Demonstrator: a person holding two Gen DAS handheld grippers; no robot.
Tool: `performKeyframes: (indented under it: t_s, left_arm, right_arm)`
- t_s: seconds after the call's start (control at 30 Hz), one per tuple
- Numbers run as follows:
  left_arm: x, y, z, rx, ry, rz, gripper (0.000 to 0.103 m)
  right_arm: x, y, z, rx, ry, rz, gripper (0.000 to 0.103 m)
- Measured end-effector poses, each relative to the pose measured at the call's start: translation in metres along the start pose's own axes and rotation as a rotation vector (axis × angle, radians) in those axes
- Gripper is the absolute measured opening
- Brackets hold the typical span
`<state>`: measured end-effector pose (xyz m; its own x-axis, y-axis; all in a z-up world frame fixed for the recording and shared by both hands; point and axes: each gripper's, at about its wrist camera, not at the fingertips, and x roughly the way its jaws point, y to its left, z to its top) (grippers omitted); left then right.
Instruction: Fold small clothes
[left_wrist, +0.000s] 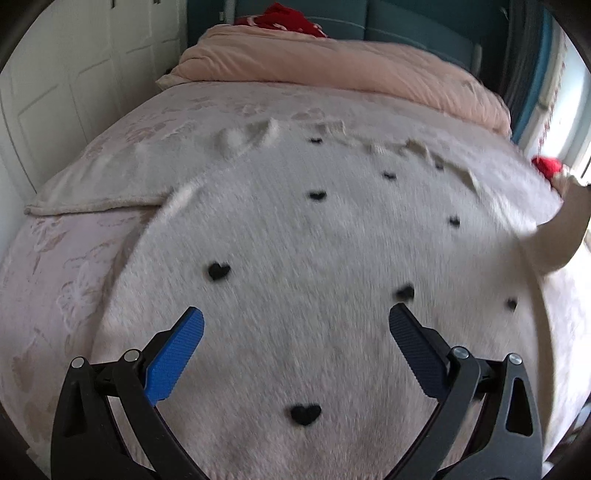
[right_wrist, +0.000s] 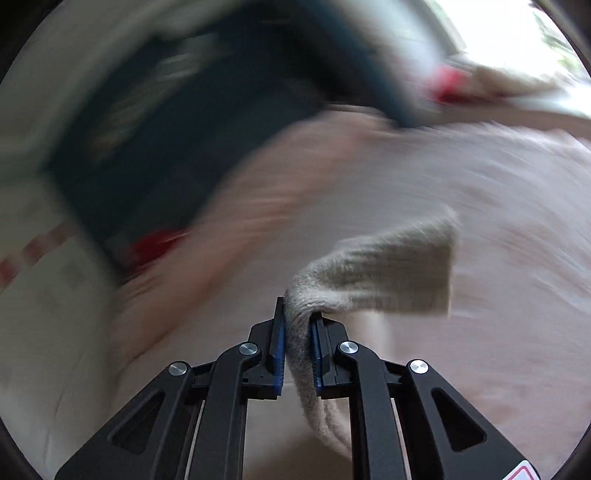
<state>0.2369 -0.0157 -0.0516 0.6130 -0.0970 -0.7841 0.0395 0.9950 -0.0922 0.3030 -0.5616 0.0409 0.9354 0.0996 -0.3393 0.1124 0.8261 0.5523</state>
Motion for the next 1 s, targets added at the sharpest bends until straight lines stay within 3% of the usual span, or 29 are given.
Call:
performKeyframes:
  t_s: [0.1, 0.13, 0.17, 0.23, 0.27, 0.33, 0.37, 0.43, 0.57, 0.7, 0.77, 0.83, 0.87, 0.9, 0.93, 1.0]
  left_arm:
    - [-0.008, 0.012, 0.019, -0.05, -0.039, -0.019, 0.098]
    - [-0.01, 0.015, 0.025, -0.064, -0.05, -0.028, 0.098]
    - [-0.011, 0.018, 0.03, -0.076, -0.056, -0.039, 0.098]
    - [-0.011, 0.026, 0.044, -0.111, -0.066, -0.082, 0.098]
    - [-0.009, 0.029, 0.05, -0.127, -0.065, -0.102, 0.098]
    - [0.002, 0.038, 0.065, -0.168, -0.043, -0.153, 0.098]
    - [0.007, 0.041, 0.071, -0.182, -0.031, -0.178, 0.098]
    - [0.029, 0.047, 0.084, -0.23, -0.001, -0.228, 0.098]
    - [0.083, 0.044, 0.103, -0.273, 0.066, -0.268, 0.098]
    - [0.137, 0.033, 0.114, -0.383, 0.106, -0.32, 0.098]
    - [0.155, 0.028, 0.118, -0.423, 0.119, -0.314, 0.085]
    - [0.17, 0.021, 0.123, -0.418, 0.14, -0.288, 0.031]
    - [0.173, 0.018, 0.126, -0.399, 0.144, -0.264, 0.019]
    - [0.173, 0.017, 0.131, -0.381, 0.131, -0.267, 0.011]
    - [0.169, 0.017, 0.133, -0.37, 0.106, -0.272, 0.01]
    - [0.145, 0.019, 0.141, -0.347, 0.01, -0.285, 0.01]
  right_arm:
    - [0.045, 0.111, -0.035, -0.134, 0.136, 0.225, 0.014]
    - [0.064, 0.136, -0.053, -0.158, 0.195, 0.265, 0.017]
    - [0.09, 0.164, -0.083, -0.196, 0.277, 0.288, 0.022]
    - [0.12, 0.188, -0.128, -0.244, 0.384, 0.282, 0.033]
    - [0.13, 0.192, -0.146, -0.257, 0.42, 0.269, 0.034]
    - [0.13, 0.181, -0.174, -0.241, 0.446, 0.225, 0.037]
    - [0.124, 0.165, -0.18, -0.194, 0.443, 0.201, 0.048]
    - [0.104, 0.126, -0.188, -0.079, 0.432, 0.152, 0.059]
    - [0.072, 0.046, -0.198, 0.086, 0.436, 0.004, 0.059]
    - [0.066, 0.003, -0.205, 0.245, 0.429, -0.026, 0.059]
    - [0.07, -0.005, -0.204, 0.298, 0.403, -0.024, 0.059]
    - [0.081, -0.011, -0.203, 0.351, 0.384, -0.019, 0.059]
    - [0.086, -0.017, -0.203, 0.363, 0.378, -0.021, 0.056]
    - [0.095, -0.014, -0.199, 0.352, 0.365, -0.031, 0.045]
    - [0.095, -0.009, -0.196, 0.337, 0.356, -0.032, 0.007]
    - [0.087, 0.007, -0.186, 0.306, 0.282, 0.01, 0.008]
